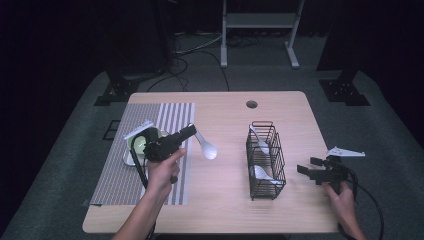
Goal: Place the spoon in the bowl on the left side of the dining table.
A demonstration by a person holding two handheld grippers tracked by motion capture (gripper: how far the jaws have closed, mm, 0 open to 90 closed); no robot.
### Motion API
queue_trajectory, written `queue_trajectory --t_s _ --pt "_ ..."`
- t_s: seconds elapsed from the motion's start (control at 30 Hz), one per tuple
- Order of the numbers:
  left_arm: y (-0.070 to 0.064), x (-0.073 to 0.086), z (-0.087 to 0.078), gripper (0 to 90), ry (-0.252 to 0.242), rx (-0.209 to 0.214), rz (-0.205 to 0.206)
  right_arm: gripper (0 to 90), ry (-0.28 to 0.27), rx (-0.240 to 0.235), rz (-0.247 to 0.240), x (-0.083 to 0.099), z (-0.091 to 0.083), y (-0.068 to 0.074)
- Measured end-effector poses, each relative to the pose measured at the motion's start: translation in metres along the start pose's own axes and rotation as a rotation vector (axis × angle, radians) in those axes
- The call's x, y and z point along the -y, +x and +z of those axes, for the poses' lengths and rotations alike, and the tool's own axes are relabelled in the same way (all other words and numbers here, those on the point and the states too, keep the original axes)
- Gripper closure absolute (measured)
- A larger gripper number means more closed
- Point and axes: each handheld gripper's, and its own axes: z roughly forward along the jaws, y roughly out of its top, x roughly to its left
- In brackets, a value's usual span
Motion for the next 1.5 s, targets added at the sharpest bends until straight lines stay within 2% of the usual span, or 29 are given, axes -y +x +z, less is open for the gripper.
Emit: queue_trajectory --t_s 0.6,0.97,1.5 --pt "0.009 -0.003 -0.010 85.0 -0.004 -0.040 0.019 13.6 0.001 0.003 0.005 0.000 0.000 0.000" --pt "0.020 -0.004 -0.018 85.0 -0.013 -0.062 0.001 13.6 0.001 0.005 0.008 0.000 0.000 -0.001" --pt "0.032 -0.010 -0.033 85.0 -0.040 -0.100 -0.005 13.6 0.004 0.005 0.007 0.000 0.000 -0.001"
